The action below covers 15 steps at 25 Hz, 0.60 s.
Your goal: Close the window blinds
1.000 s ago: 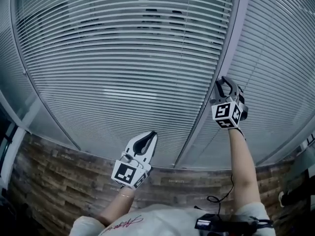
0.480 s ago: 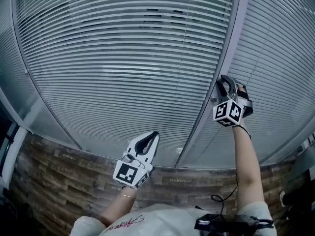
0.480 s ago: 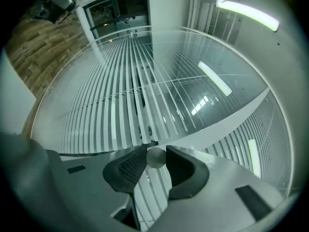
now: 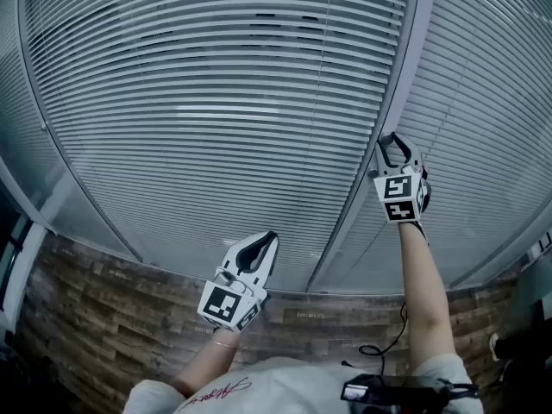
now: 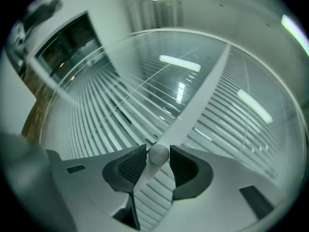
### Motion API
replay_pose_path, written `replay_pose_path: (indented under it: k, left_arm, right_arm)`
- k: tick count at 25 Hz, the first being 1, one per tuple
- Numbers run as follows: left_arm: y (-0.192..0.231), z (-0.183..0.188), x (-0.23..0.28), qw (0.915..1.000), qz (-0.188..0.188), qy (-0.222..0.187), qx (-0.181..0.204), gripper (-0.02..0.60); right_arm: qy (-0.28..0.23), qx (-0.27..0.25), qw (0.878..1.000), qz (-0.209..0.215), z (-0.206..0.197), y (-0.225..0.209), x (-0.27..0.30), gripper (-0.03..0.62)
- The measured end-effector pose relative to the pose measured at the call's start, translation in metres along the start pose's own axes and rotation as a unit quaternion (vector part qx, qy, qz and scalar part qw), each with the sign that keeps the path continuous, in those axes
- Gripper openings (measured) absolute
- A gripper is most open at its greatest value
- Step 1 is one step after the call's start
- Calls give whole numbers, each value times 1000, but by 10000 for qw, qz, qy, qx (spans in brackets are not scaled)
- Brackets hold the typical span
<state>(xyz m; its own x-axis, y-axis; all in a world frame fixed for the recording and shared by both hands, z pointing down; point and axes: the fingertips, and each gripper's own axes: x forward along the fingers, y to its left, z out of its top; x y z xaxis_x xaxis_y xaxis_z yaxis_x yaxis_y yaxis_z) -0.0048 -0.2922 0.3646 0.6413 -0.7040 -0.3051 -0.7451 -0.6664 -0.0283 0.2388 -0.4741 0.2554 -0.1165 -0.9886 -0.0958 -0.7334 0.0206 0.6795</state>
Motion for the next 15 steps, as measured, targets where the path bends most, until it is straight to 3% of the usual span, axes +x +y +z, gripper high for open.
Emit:
replay_pose_path:
  k: [3, 5, 9, 15]
  left_arm:
    - [1, -1, 1, 10000, 11, 7, -3, 29]
    - [2, -1, 2, 10000, 24, 15, 1, 28]
    - [5, -4, 3, 10000, 47, 47, 6, 29]
    - [6, -1, 4, 10000, -5, 13, 27, 29]
  right_arm:
    - [-149, 1770, 9841, -67, -7, -9, 3, 152]
    - [-233, 2247, 9741, -78, -9, -10, 5, 152]
    - [-286, 2038, 9776, -436, -6, -13, 3, 146]
    - [-440, 2258, 9709, -662, -6, -12, 4, 133]
